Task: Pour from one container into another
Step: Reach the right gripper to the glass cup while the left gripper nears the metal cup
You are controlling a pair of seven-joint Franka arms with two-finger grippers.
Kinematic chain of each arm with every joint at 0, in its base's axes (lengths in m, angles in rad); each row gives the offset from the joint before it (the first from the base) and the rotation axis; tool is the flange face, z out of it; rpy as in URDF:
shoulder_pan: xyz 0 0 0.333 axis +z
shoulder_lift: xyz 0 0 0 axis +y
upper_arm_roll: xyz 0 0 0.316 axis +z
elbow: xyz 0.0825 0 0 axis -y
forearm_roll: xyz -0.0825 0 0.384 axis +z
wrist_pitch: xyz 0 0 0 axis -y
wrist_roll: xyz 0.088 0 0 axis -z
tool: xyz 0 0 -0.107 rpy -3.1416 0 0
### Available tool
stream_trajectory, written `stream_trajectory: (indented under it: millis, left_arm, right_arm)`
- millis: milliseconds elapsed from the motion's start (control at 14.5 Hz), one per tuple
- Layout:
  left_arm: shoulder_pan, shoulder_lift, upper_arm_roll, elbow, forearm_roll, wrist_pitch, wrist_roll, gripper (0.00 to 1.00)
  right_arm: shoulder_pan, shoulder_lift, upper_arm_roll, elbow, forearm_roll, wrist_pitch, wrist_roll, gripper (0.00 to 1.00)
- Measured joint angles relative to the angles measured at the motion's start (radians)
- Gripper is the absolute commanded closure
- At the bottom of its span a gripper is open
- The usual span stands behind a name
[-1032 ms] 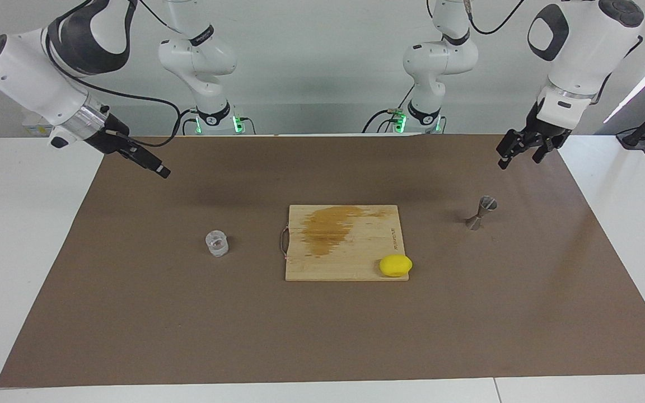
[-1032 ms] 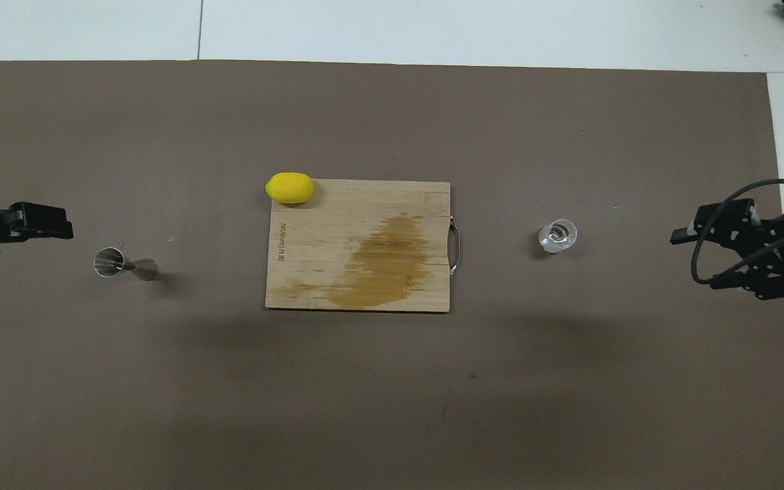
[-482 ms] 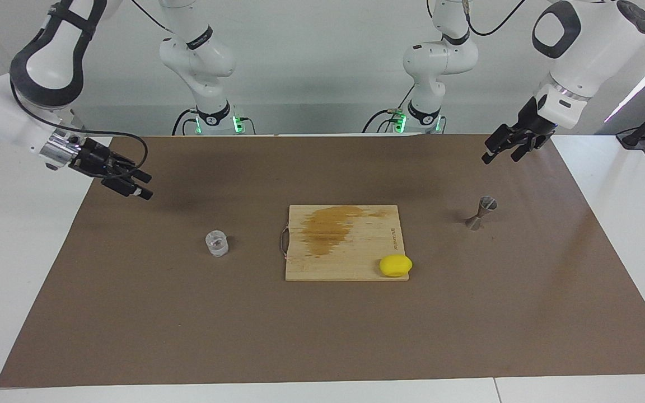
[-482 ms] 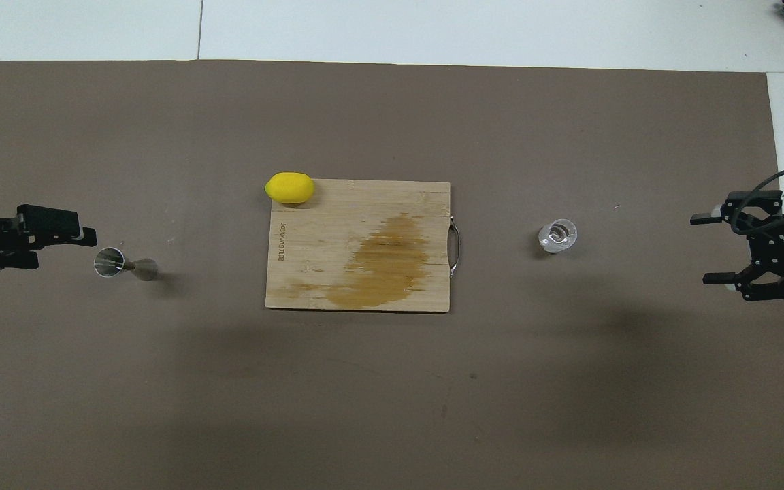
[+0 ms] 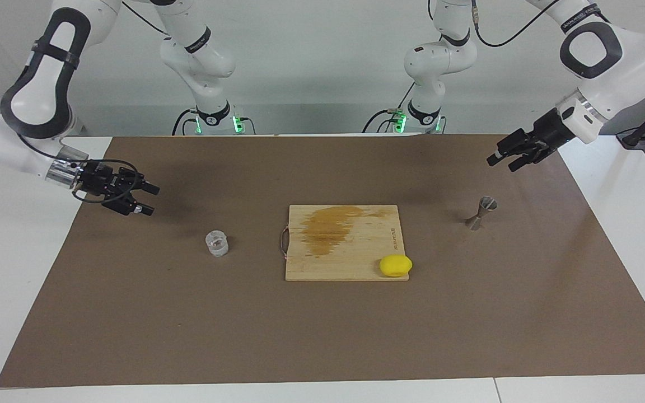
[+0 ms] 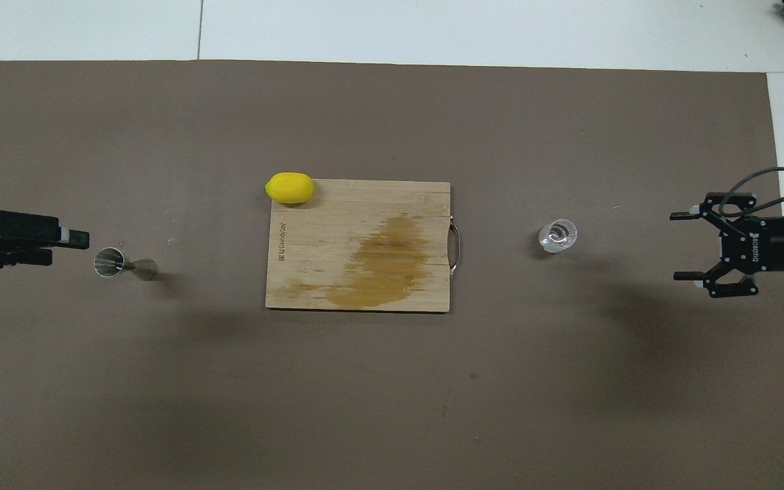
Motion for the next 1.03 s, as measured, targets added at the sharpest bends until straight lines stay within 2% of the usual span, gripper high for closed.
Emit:
stream_trajectory:
  millis: [206,550,894,1032]
  left_arm:
    - [0.066,0.045,0.001,0.001,-0.092,-0.015,0.283,0.0]
    - [0.146,0.091,0.001,0.001,-0.275,-0.063,0.744,0.0]
    - [0.22,0.186,0.001,0.001,-0.39,-0.174,1.287,0.0]
    - [0.25,0.23,0.001,0.0,-0.416,-0.204,1.433,0.0]
  right_arm:
    - [0.0,0.064,0.003,-0.015,0.048,-0.005,0.062,0.0]
    - [0.006,0.171,0.008,-0.012,0.212,0.002,0.356,0.0]
    - [0.056,0.216,0.014,-0.009,0.226,0.026,0.394,0.0]
    - [0.071,0.225,0.014,0.0,0.227,0.035,0.394,0.0]
